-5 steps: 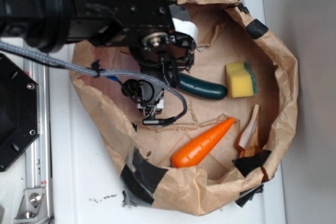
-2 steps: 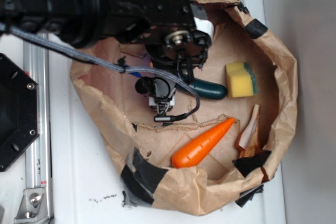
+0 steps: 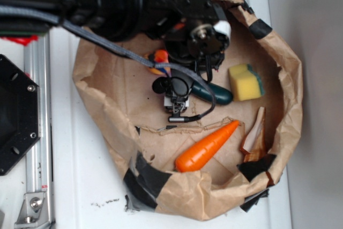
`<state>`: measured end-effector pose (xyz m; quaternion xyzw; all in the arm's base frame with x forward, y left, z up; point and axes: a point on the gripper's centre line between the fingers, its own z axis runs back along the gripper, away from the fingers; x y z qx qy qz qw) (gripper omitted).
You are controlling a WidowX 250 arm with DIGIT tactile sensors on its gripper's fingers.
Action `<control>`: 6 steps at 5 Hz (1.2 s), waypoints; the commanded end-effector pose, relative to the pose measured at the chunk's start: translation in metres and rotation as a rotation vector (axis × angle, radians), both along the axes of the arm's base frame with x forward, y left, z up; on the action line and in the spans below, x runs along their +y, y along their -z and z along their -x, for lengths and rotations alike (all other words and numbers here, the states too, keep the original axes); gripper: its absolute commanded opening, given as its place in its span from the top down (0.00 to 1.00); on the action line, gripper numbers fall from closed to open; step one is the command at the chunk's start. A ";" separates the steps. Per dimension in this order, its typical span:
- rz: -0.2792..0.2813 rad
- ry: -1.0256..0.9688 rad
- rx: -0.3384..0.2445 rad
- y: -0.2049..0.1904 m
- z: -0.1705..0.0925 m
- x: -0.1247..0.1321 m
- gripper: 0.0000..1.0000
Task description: Grab the yellow duck.
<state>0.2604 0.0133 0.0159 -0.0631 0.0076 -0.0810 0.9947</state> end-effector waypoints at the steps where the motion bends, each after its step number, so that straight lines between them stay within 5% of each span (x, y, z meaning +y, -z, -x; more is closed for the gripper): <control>1: 0.008 0.030 -0.004 -0.001 0.009 -0.012 0.00; 5: 0.012 -0.048 -0.094 -0.052 0.032 0.003 0.00; 6: -0.015 -0.058 -0.068 -0.048 0.031 0.005 0.00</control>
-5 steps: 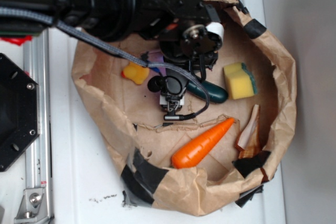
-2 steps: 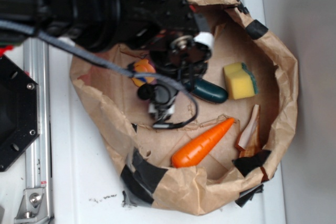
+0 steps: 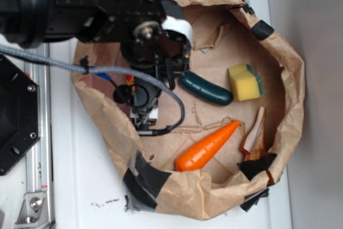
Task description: Grab the yellow duck.
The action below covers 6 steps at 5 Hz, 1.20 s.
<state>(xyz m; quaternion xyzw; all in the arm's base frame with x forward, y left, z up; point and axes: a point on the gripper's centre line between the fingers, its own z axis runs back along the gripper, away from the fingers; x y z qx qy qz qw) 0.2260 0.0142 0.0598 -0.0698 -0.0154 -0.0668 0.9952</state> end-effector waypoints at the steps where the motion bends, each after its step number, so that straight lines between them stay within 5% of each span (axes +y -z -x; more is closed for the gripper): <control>1: -0.032 -0.033 -0.011 0.000 -0.002 0.004 0.00; 5: -0.031 -0.001 0.093 0.041 0.000 -0.003 0.00; 6: -0.071 -0.009 0.095 0.045 0.000 -0.004 1.00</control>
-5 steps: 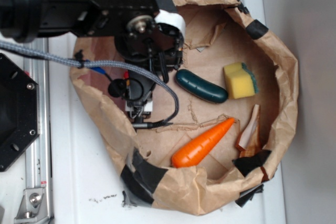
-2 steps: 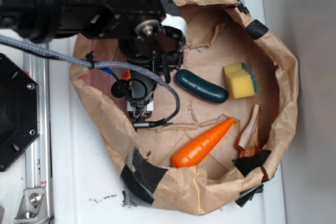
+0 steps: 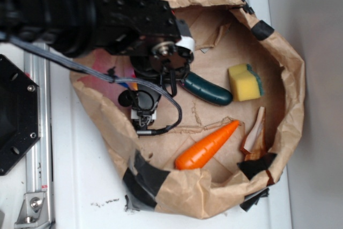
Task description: Grab the yellow duck.
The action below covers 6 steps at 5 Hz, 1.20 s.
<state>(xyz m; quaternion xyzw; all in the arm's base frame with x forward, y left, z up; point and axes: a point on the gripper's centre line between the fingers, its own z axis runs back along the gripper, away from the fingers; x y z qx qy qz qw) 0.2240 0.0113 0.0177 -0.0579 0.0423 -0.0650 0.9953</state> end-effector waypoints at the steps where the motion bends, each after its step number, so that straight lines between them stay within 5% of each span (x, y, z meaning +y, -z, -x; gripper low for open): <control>1: -0.034 -0.004 -0.054 -0.010 -0.002 -0.001 1.00; 5: -0.013 -0.002 -0.125 -0.041 -0.004 -0.002 1.00; 6: -0.009 -0.007 -0.148 -0.061 -0.007 0.000 0.10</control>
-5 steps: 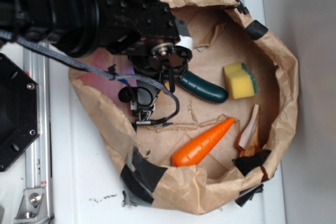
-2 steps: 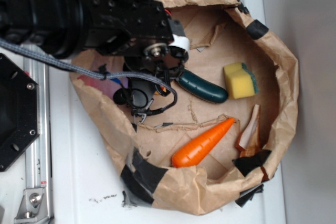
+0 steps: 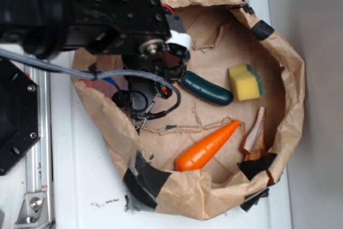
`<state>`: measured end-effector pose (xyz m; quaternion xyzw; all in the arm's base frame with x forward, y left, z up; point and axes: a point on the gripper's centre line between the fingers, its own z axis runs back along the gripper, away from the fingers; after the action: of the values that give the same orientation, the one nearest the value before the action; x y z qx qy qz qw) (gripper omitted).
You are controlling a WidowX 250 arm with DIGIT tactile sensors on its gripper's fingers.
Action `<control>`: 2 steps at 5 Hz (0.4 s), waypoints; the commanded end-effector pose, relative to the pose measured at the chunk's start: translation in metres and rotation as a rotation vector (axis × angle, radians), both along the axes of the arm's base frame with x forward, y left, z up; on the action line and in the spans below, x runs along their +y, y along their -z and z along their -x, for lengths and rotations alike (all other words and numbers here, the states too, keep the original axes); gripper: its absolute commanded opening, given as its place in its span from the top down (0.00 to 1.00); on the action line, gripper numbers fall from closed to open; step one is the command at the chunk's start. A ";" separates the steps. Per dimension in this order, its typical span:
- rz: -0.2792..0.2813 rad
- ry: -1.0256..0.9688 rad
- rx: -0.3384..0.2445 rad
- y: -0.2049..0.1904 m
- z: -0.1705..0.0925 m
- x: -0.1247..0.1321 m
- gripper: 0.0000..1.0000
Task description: Grab the yellow duck.
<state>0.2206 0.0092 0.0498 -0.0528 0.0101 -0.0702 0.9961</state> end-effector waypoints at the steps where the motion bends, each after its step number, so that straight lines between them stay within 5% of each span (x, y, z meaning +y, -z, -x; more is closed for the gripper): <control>1: -0.009 -0.029 -0.100 -0.018 -0.019 0.004 0.00; 2: -0.012 -0.024 -0.077 -0.001 -0.026 0.003 0.00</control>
<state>0.2372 0.0117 0.0411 -0.0487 -0.0005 -0.0621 0.9969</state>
